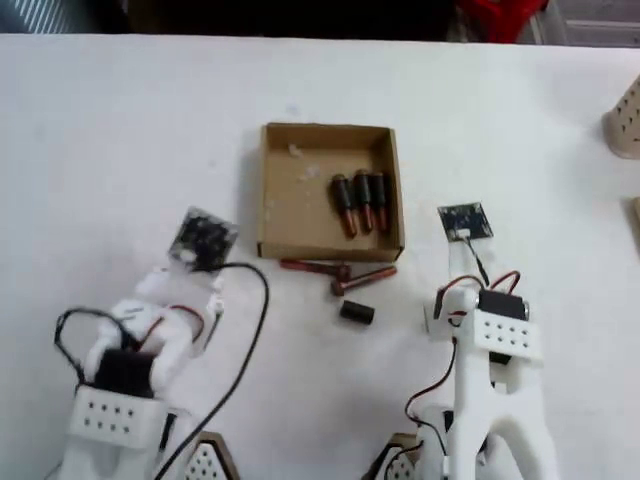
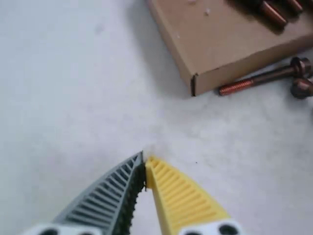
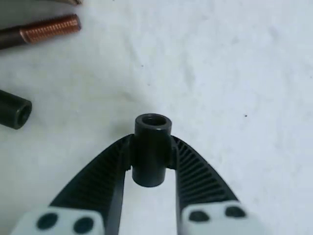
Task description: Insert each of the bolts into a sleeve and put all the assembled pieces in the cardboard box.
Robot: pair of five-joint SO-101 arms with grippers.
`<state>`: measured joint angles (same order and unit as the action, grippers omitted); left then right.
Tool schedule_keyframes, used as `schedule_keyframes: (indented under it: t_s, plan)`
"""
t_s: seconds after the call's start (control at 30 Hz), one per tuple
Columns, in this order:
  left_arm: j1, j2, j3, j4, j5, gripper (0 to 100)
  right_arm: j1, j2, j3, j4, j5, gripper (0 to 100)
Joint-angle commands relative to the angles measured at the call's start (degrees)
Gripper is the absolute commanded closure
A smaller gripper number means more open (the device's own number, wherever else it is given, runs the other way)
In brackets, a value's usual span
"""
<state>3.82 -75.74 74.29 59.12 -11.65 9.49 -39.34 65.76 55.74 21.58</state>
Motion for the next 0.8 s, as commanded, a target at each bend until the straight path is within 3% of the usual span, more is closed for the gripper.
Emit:
schedule_keyframes:
  t_s: [0.0, 0.23, 0.4, 0.77]
  plan:
    - [8.4, 14.9, -9.8, -1.5, 0.2, 98, 4.4, -1.5, 1.7, -4.2, 2.5, 98.1]
    - [22.5, 29.6, -14.3, -5.2, -6.4, 90, 11.0, -1.5, 4.7, -9.4, 2.5, 98.1]
    - [29.6, 36.7, -16.9, -5.2, -18.2, 87, 11.1, -1.5, 4.7, -9.5, 2.5, 98.1]
    - [31.4, 60.6, -36.7, -5.2, -33.1, 87, 10.9, -1.5, 5.0, -9.9, 6.3, 98.1]
